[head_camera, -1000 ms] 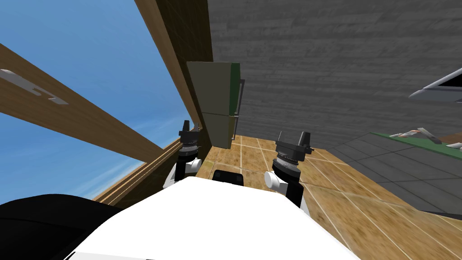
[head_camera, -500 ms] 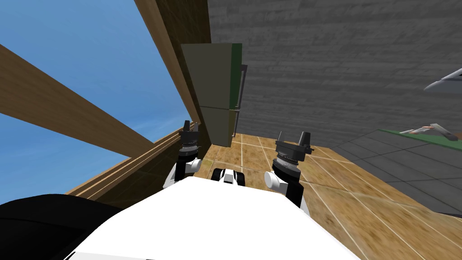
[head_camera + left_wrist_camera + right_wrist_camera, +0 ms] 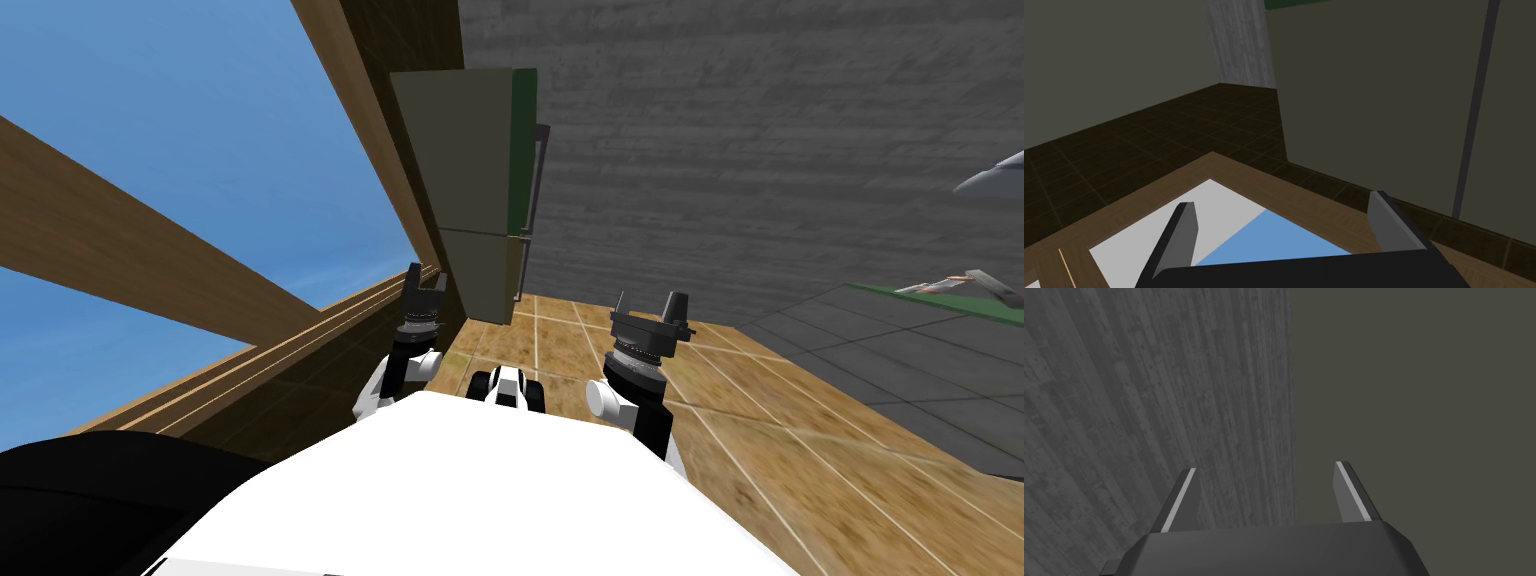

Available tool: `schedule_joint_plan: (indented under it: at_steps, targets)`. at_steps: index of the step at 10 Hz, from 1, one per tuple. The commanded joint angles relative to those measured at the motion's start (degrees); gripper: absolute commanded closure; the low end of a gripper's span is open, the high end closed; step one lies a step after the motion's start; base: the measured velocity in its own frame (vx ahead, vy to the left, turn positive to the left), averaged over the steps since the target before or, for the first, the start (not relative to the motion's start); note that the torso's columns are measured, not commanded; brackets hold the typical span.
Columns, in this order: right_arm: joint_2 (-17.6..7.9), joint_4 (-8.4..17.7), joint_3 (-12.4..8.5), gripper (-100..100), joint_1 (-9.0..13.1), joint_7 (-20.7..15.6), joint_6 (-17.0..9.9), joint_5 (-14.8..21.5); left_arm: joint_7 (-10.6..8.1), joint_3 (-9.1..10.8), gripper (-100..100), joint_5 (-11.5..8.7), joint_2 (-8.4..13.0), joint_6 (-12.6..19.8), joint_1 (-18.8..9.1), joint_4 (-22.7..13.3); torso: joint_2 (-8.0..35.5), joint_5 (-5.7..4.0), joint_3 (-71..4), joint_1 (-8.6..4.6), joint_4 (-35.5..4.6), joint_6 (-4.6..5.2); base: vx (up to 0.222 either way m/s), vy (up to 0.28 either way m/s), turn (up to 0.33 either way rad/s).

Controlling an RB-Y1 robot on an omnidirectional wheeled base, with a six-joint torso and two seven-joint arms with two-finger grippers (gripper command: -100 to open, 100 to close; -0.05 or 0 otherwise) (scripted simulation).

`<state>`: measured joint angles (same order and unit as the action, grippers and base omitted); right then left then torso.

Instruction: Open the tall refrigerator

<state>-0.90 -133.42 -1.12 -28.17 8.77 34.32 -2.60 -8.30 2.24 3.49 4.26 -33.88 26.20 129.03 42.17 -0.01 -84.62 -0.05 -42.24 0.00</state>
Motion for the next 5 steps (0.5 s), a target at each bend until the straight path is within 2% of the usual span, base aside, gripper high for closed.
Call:
schedule_joint_plan:
  at_steps: [1, 3, 4, 5]
  targets:
    - [0.0, 0.0, 0.0, 0, 0.0, 0.0, 0.0, 0.0, 0.01, 0.11, -100, -0.13, 2.88, 3.66, -1.11, 0.56, 0.01, 0.0, 0.0, 0.01, -0.02, 0.0, 0.079, -0.036, -0.011]
    - [0.0, 0.0, 0.0, 0, 0.0, 0.0, 0.0, 0.0, 0.01, 0.24, -100, -0.26, 4.22, 6.84, -2.24, 1.23, 0.11, 0.01, 0.05, 0.04, -0.05, 0.0, 0.089, -0.043, -0.013]
    - [0.0, 0.0, 0.0, 0, 0.0, 0.0, 0.0, 0.0, 0.01, 0.24, -100, -0.26, 4.22, 7.23, -2.24, 1.23, 0.08, 0.01, 0.03, 0.03, -0.04, 0.0, 0.067, -0.035, -0.003]
    - [0.0, 0.0, 0.0, 0, 0.0, 0.0, 0.0, 0.0, 0.0, 0.32, -100, -0.34, 4.68, 9.24, -2.86, 1.63, 0.18, 0.02, 0.09, 0.07, -0.06, 0.0, 0.054, -0.028, -0.012]
